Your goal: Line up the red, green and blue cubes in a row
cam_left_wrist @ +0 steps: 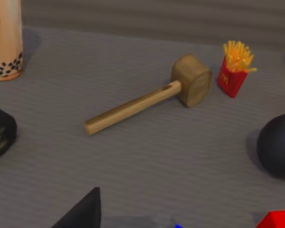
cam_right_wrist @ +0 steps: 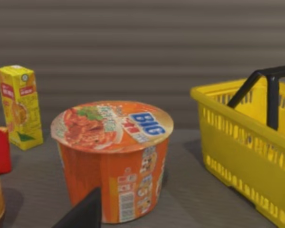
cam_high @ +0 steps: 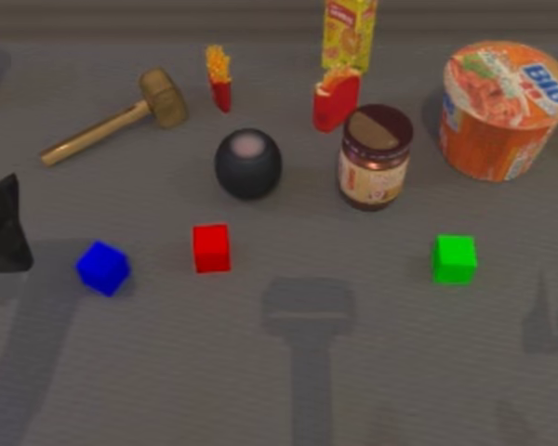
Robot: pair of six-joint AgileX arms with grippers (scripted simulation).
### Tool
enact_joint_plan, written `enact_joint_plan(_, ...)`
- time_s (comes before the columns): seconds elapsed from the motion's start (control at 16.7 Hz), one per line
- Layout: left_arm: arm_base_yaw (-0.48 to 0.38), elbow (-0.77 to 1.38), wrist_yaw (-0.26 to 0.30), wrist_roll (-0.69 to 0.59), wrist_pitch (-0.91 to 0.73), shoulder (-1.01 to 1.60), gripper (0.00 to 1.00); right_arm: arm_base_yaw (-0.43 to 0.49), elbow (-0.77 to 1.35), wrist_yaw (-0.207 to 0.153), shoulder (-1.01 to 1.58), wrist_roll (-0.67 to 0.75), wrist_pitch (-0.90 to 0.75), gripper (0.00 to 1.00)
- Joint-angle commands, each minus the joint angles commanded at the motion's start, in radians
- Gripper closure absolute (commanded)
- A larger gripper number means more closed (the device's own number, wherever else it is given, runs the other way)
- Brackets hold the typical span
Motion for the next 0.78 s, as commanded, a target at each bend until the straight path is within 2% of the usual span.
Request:
enact_joint_plan(0.48, -0.177, 0.675, 0.004, -0.211, -0.465, 0.926, 0.00, 0.000, 0.000, 0.000, 0.000, 0.000, 0.000, 0.00)
enact_joint_plan(0.78, -0.271, 1.029, 0.008, -0.319, -0.695, 1.349, 0.00, 0.000, 0.000, 0.000, 0.000, 0.000, 0.000, 0.00)
